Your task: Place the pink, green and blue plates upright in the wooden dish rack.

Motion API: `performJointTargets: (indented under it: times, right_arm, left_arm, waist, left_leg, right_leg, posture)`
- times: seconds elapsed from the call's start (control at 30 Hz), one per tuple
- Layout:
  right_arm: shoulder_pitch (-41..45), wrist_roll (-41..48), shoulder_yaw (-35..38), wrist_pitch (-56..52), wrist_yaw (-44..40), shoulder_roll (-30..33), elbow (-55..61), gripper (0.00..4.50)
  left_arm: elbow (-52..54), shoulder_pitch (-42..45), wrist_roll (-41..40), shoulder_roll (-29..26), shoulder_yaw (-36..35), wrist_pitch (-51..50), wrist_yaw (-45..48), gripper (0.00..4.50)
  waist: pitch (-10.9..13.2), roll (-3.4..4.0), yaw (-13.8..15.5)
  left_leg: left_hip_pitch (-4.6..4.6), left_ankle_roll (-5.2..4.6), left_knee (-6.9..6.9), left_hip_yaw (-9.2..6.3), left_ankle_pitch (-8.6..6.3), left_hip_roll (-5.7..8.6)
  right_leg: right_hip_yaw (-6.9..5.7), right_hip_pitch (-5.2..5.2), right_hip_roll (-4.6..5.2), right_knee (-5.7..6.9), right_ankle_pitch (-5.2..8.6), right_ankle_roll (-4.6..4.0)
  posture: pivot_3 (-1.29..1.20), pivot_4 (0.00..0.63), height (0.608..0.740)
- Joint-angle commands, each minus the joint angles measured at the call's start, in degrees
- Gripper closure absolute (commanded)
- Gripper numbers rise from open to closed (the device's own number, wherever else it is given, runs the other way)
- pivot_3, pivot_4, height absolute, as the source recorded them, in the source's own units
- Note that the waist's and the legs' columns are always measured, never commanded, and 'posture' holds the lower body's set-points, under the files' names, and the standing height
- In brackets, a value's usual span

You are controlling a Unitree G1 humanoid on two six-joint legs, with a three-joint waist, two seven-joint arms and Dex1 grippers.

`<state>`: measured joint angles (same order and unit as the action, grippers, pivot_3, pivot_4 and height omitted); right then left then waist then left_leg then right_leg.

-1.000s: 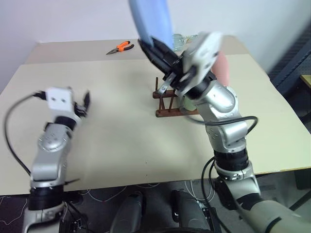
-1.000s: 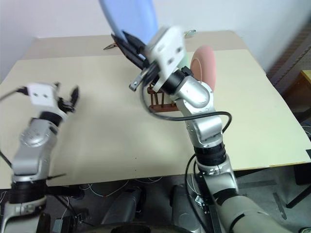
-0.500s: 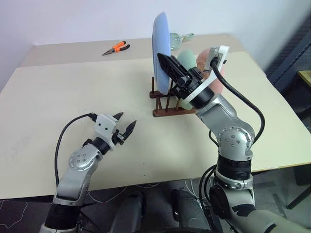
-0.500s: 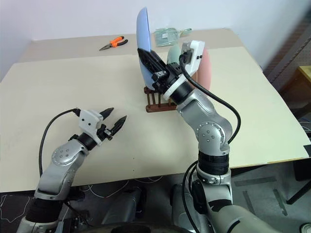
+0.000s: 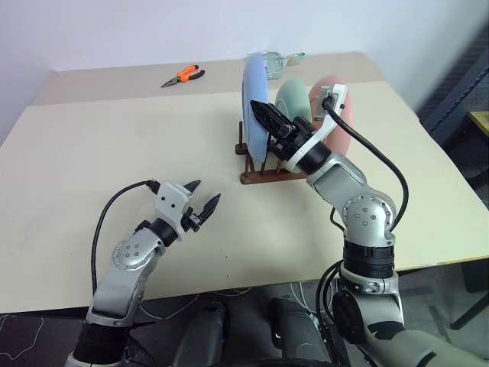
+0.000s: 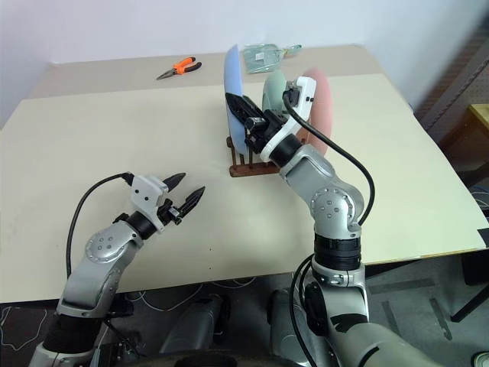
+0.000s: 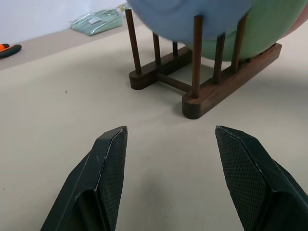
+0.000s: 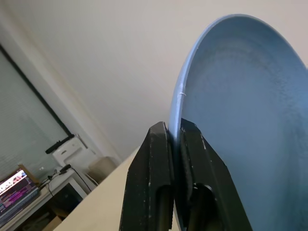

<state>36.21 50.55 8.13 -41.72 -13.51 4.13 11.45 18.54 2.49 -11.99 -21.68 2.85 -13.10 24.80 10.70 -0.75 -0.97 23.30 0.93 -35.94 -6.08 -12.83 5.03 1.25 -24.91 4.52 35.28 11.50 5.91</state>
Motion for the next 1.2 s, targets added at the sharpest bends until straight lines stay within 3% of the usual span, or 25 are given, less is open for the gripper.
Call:
performJointTargets:
  times: [0.03, 0.13, 0.27, 0.5, 0.63, 0.73, 0.83, 0.97, 1.2]
  right_arm:
    - [1.85, -1.18, -0.09, 1.36, -0.7, 1.0, 0.68, 2.69]
    - [2.74, -5.46, -1.73, 4.04, -1.58, 2.51, 0.7, 1.1]
    - [4.53, -11.58, -3.66, 7.8, -2.62, 4.65, 0.06, 1.1]
    - [7.89, -25.99, -8.84, 18.29, -9.31, 13.87, 0.66, 1.1]
    - [10.57, -33.51, -1.34, 25.31, -9.11, 25.93, -5.67, 1.1]
    - [5.8, -36.14, 4.72, 27.4, -8.55, 33.47, -12.05, 1.1]
    - [-4.78, -37.08, 8.16, 28.01, -11.83, 37.82, -14.51, 1.1]
    - [-18.34, -36.51, 6.93, 28.61, -17.75, 38.06, -11.74, 1.1]
    - [-23.19, -36.49, 4.49, 30.63, -20.03, 34.73, -13.11, 1.1]
  left_arm:
    - [2.51, 0.19, 0.11, 0.54, 0.4, 0.26, 0.19, 1.48]
    - [2.41, 0.26, 0.28, 0.7, 0.42, 0.24, 0.39, 1.48]
    - [2.27, 0.34, 0.52, 0.85, 0.64, 0.3, 0.33, 1.48]
    - [2.27, 0.21, 1.18, 1.13, 0.26, 0.59, -0.61, 1.48]
    - [-0.4, 0.79, 4.28, 1.08, -2.88, 2.74, -4.73, 1.48]
    - [-3.75, 1.96, 6.41, 1.03, -4.37, 4.16, -7.16, 1.48]
    - [-6.93, 3.42, 6.88, 1.27, -5.75, 5.42, -8.08, 1.48]
    - [-10.72, 4.18, 7.17, 0.21, -6.09, 7.45, -6.75, 1.48]
    - [-11.67, 3.49, 7.62, -0.83, -5.73, 7.65, -4.32, 1.48]
  waist:
    - [0.0, 0.01, 0.01]
    - [0.01, 0.01, 0.0]
    - [0.01, 0.02, 0.0]
    - [0.01, 0.02, 0.14]
    - [0.05, 0.03, 0.6]
    - [0.01, -0.02, 1.4]
    - [-0.02, -0.06, 1.73]
    - [0.03, 0.17, 1.31]
    - [0.07, 0.33, 0.02]
  left_leg:
    - [0.0, 0.0, 0.0, 0.0, 0.0, 0.0]
    - [0.0, 0.0, -0.01, 0.01, 0.0, 0.0]
    - [0.0, 0.0, -0.01, 0.01, 0.0, 0.0]
    - [0.0, 0.0, -0.03, 0.02, 0.0, 0.01]
    - [0.04, -0.01, -0.1, 0.04, 0.0, 0.04]
    - [0.04, -0.08, -0.1, 0.0, -0.03, 0.05]
    - [0.04, -0.16, -0.08, 0.03, -0.08, 0.04]
    - [0.02, -0.2, -0.14, 0.15, -0.1, 0.03]
    - [-0.22, -0.22, -0.17, 0.48, -0.1, -0.09]
  right_leg:
    - [0.0, 0.0, 0.0, 0.0, 0.0, 0.0]
    - [0.0, 0.0, 0.0, 0.0, 0.0, 0.0]
    - [0.0, 0.0, -0.01, 0.0, 0.0, 0.0]
    - [-0.02, 0.02, 0.0, -0.02, 0.0, 0.01]
    - [-0.04, 0.04, 0.03, -0.04, 0.0, 0.01]
    - [-0.16, 0.18, 0.06, -0.19, 0.02, 0.04]
    - [-0.16, 0.26, 0.09, -0.31, 0.04, 0.06]
    - [-0.06, 0.25, 0.13, -0.27, 0.04, 0.07]
    - [0.16, 0.32, 0.05, -0.16, 0.05, 0.07]
  posture:
    - [0.0, 0.15, 0.738]
    - [0.0, 0.15, 0.738]
    - [0.0, 0.15, 0.738]
    - [0.0, 0.15, 0.738]
    - [0.0, 0.15, 0.738]
    - [0.0, 0.15, 0.738]
    - [0.0, 0.15, 0.738]
    - [0.0, 0.15, 0.738]
    - [0.0, 0.15, 0.738]
